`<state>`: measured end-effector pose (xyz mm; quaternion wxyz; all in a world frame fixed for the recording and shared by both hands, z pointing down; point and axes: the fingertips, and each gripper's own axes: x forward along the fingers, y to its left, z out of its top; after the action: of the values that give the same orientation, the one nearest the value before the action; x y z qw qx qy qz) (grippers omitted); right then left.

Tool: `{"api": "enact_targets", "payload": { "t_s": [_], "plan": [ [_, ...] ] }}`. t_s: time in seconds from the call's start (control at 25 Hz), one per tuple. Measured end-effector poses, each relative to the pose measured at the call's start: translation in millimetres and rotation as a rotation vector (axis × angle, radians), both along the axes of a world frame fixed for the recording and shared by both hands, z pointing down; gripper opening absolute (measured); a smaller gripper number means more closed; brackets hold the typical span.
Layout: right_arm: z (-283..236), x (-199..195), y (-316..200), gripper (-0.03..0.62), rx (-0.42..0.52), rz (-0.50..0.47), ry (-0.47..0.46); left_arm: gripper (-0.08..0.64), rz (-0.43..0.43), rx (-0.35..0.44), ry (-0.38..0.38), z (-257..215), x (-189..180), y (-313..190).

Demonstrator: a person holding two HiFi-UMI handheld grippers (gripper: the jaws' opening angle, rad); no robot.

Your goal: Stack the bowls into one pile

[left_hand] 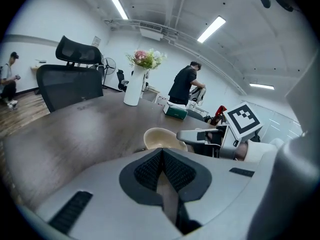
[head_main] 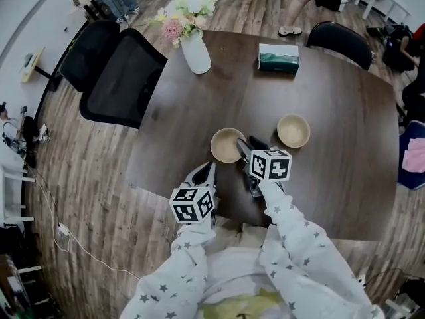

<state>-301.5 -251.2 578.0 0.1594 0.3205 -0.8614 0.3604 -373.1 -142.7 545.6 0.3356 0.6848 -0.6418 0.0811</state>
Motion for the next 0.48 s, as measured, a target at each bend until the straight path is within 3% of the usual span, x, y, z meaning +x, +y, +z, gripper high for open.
{"api": "enact_targets", "payload": {
  "t_s": [0.32, 0.48],
  "plan": [
    [21, -14, -6, 0.17, -0.06, 0.021, 0.024, 0.026, 0.004, -0.027, 0.012, 11, -17, 1],
    [23, -18, -5, 0.099, -0.048, 0.01, 0.077, 0.026, 0.022, -0.03, 0.012, 13, -20, -1]
  ]
}}
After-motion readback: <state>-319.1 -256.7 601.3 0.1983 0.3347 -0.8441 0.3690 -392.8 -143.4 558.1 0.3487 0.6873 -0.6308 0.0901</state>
